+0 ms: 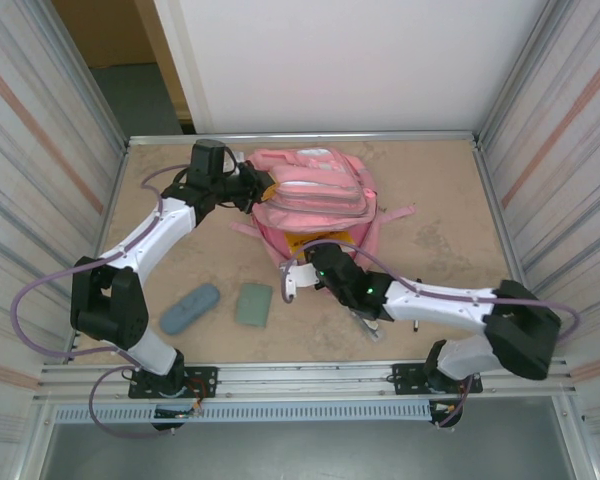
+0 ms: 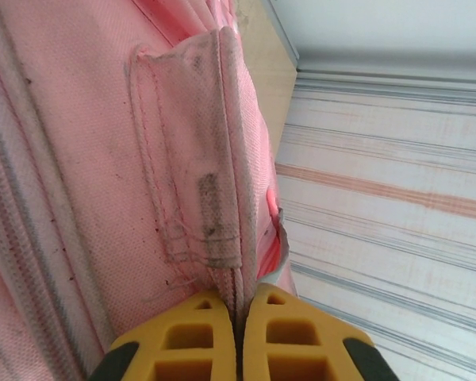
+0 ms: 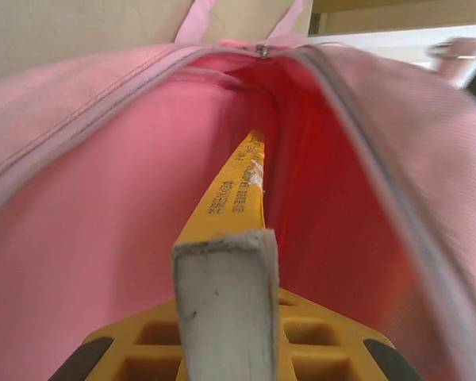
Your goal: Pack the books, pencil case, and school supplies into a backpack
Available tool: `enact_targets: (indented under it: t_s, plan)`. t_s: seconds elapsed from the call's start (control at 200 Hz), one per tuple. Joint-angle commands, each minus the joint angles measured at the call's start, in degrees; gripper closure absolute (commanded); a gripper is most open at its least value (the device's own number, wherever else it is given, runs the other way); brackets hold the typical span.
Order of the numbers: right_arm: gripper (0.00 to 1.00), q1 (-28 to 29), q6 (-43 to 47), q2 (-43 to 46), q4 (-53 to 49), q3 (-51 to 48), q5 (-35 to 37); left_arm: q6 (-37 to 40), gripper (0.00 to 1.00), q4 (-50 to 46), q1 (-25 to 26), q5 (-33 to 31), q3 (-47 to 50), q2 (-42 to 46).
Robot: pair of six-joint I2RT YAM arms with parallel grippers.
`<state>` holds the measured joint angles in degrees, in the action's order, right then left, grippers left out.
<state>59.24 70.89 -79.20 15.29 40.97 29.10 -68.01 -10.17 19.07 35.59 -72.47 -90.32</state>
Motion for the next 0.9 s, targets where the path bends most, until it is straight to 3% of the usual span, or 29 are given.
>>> enact_targets:
  t_s: [0.0,0.276,0.506,0.892]
  plan:
    - [1.0,-2.2,4.1,-3.4,14.2,2.8,3.2,-0.3,1.0,6.4,-0.4,4.8,-0.6,3.6]
    - [1.0,-6.1,9.8,-15.1,22.9,7.2,2.3,1.2,1.0,5.8,-1.0,6.7,-0.1,3.7]
    - [1.0,-8.5,18.6,-27.7,38.4,7.7,0.4,1.4,1.0,5.7,-1.3,8.5,-0.8,1.6]
    - [1.0,-11.6,20.1,-35.4,38.7,10.0,-4.3,3.4,1.0,2.2,-1.8,10.1,-3.0,0.4]
